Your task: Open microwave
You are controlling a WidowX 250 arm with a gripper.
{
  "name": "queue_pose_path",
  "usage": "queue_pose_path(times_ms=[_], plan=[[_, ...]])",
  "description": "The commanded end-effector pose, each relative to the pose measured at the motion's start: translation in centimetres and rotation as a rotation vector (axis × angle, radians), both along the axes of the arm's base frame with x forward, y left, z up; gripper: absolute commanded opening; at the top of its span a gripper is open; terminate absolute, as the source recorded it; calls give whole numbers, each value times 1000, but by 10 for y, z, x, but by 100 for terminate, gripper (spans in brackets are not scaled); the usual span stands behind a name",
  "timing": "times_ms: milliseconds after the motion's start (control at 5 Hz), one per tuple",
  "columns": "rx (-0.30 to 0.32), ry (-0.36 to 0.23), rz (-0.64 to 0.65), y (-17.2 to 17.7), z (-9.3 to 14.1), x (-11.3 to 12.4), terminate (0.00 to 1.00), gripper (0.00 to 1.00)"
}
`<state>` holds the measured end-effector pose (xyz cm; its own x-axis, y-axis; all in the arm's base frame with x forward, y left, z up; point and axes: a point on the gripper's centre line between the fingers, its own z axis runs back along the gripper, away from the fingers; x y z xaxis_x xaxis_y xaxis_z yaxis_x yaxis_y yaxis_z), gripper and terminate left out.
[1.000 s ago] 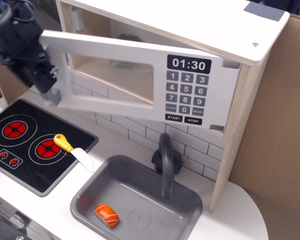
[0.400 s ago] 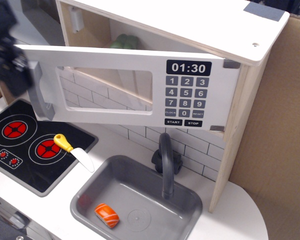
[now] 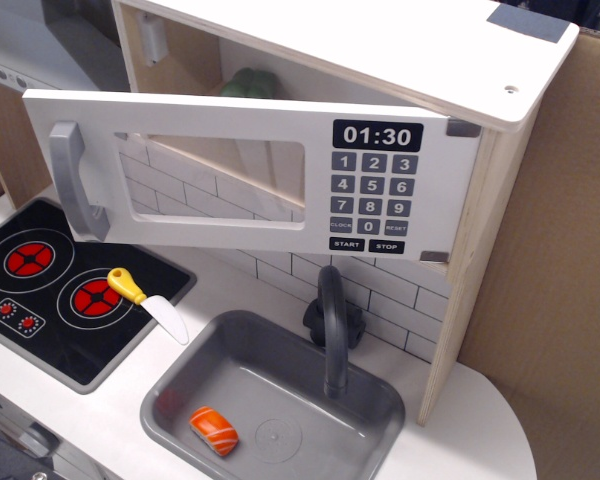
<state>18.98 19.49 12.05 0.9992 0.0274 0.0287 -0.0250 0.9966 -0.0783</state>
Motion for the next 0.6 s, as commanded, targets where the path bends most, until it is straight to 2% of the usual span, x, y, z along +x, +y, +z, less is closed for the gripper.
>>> queue_pose_path(times_ms=[0,200,400], plan=[[143,-160,207,7,-13,56,0,100],[158,-217,206,-18,-25,79,0,100],[166,-229,207,-35,-27,91,0,100]])
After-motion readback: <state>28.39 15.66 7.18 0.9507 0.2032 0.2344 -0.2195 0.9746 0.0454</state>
